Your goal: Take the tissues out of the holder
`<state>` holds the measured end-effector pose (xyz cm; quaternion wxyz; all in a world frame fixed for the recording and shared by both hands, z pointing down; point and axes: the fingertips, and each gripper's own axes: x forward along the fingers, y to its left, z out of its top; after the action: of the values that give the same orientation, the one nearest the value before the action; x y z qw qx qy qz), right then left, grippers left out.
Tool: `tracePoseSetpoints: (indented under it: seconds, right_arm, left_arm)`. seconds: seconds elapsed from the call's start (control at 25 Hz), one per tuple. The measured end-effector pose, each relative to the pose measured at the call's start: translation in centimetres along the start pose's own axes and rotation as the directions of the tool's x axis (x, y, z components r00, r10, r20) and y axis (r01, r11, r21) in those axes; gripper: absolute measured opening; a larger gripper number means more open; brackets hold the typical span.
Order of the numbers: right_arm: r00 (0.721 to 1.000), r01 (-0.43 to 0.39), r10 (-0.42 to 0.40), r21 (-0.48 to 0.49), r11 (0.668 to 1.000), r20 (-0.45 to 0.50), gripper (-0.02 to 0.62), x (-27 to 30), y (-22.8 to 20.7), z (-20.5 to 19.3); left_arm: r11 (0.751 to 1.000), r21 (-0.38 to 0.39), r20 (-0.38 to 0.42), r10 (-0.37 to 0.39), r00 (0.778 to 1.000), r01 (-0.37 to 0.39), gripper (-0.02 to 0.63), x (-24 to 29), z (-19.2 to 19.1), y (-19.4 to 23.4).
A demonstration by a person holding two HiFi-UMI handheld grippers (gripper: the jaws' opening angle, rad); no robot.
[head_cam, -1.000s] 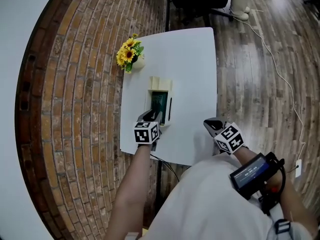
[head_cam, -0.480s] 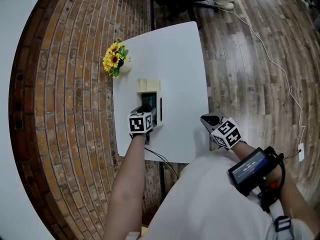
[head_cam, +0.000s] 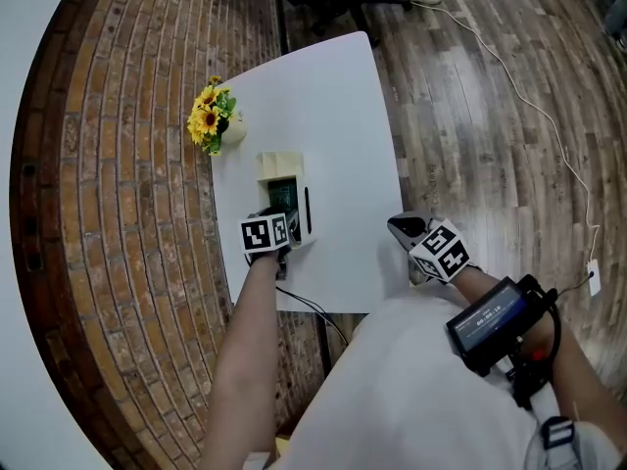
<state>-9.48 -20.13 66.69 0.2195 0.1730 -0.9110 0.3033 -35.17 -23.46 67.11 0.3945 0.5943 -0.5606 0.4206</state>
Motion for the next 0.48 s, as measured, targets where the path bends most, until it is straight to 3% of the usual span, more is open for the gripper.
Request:
tracePoseSetpoints:
  seconds: [0.28,0.48]
  right_arm:
    - [1.000,0.006,-0.006,-0.001,1.000,-0.012,0.006,-0.10,-0.18,-0.28]
    - [1.000,0.002,-0.003,-0.005,1.000,-0.013,0.006,0.06,0.18,-0.24]
  left_arm:
    - [1.000,-0.004,0.010,-0.020,1.000,0.020,0.293,0.28,-0.05,0.11]
    - [1.000,0.019,0.020,-0.006,1.000,0.006,0.238,-0.05,-0.14,0.03]
